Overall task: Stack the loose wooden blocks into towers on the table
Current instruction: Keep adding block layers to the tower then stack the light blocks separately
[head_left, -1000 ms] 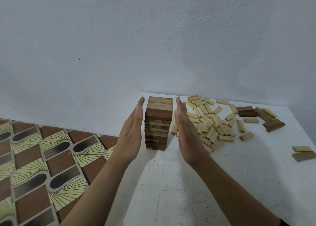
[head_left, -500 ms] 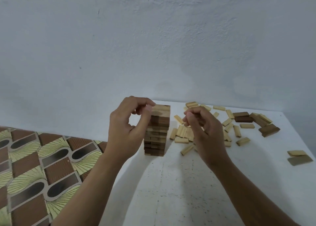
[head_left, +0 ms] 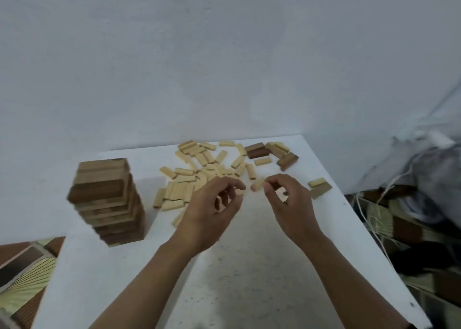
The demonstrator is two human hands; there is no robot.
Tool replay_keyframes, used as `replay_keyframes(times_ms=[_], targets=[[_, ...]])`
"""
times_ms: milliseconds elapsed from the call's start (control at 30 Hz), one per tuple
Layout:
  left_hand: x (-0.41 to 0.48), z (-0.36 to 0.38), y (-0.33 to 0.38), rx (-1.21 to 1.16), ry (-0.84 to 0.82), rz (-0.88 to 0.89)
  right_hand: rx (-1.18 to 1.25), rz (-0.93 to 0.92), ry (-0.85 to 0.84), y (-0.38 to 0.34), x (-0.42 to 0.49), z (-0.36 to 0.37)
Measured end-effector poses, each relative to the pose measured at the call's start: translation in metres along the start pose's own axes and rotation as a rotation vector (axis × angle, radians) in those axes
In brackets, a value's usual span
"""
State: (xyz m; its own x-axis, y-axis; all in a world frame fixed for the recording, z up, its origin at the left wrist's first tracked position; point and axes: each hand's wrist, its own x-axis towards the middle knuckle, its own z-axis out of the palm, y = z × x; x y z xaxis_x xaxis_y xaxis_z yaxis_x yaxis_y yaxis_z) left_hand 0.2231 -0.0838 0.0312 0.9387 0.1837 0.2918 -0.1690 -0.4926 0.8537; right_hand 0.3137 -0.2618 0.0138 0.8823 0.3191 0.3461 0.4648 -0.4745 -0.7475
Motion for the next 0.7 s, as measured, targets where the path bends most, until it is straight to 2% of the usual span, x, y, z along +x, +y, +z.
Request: replay_keyframes(times_ms=[67,167,300,400,533,600,700], targets=[[0.016,0.029,-0.017,0.092,-0.036,-0.036,-0.211,0.023,0.064,0.038,0.000,-0.013],[0.044,0.066,-0.034,0.240,-0.054,0.031,-0.497,0.100,0.099,0.091,0.003,-0.030],[0.079,0.110,-0.048,0.673,-0.314,0.034,-0.668,0.076,0.028,0.135,0.016,-0.040],[0.101,0.121,-0.063,0.892,-0.384,0.006,-0.696,0.015,-0.056,0.137,0.036,-0.033],[0.129,0.113,-0.078,0.892,-0.438,-0.095,-0.706,-0.052,-0.183,0.131,0.070,-0.023],[0.132,0.108,-0.077,0.899,-0.447,-0.062,-0.700,-0.050,-0.252,0.131,0.083,-0.018],[0.125,0.102,-0.075,0.898,-0.355,-0.016,-0.710,-0.036,-0.293,0.131,0.088,-0.010]])
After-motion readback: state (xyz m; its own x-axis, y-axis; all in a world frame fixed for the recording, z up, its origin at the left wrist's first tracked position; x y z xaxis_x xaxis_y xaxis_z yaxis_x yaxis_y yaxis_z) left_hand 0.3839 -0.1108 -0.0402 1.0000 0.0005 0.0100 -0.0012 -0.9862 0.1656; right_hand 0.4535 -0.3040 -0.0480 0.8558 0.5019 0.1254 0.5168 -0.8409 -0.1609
